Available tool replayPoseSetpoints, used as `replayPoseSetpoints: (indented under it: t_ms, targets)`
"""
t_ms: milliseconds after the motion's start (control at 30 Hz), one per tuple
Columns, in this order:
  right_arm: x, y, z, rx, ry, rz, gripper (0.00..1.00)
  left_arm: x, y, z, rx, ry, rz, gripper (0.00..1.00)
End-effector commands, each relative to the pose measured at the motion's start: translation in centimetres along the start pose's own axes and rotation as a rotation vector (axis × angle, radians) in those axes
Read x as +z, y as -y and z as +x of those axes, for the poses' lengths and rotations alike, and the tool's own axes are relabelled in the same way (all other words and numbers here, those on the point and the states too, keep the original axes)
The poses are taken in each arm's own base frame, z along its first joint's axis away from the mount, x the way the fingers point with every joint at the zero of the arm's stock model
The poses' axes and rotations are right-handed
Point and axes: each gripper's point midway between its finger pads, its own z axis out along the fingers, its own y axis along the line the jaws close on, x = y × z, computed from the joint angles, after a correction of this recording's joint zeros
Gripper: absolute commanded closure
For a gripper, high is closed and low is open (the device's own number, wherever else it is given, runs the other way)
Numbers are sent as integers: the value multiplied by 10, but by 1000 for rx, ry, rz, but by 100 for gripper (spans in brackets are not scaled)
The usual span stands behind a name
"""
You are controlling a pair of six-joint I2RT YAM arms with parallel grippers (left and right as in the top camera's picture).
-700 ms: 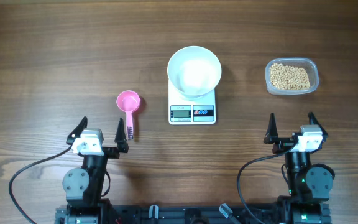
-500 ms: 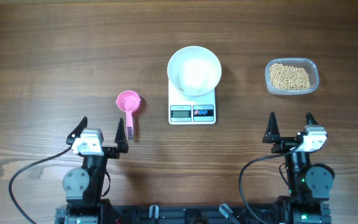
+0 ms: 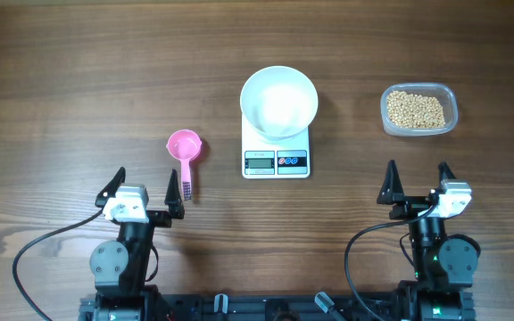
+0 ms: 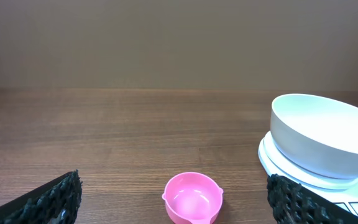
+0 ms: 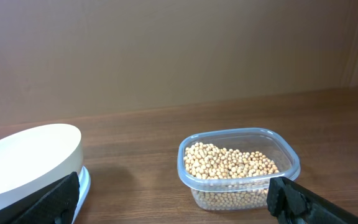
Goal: Scoop item into bowl and weigh 150g on scale
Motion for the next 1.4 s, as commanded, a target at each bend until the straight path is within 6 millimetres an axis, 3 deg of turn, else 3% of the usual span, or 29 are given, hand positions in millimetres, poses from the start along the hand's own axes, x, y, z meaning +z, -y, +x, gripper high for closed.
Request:
replayPoseSetpoints:
  t_ms: [0,1067,1133,1300,1367]
  targets:
    - [0,-2,2,18,-7,-14,0,0,0,2,16,-3,-4,0]
    - [0,-2,2,18,-7,-14,0,0,0,2,16,-3,-4,0]
    - [0,-2,2,18,-7,-14,0,0,13,1,-22,2,73,0]
    - [0,-2,2,18,-7,-14,0,-18,77,-3,-274,-52,461,0]
    - [0,-2,2,18,-7,-14,0,-20,81,-5,-291,-51,485,0]
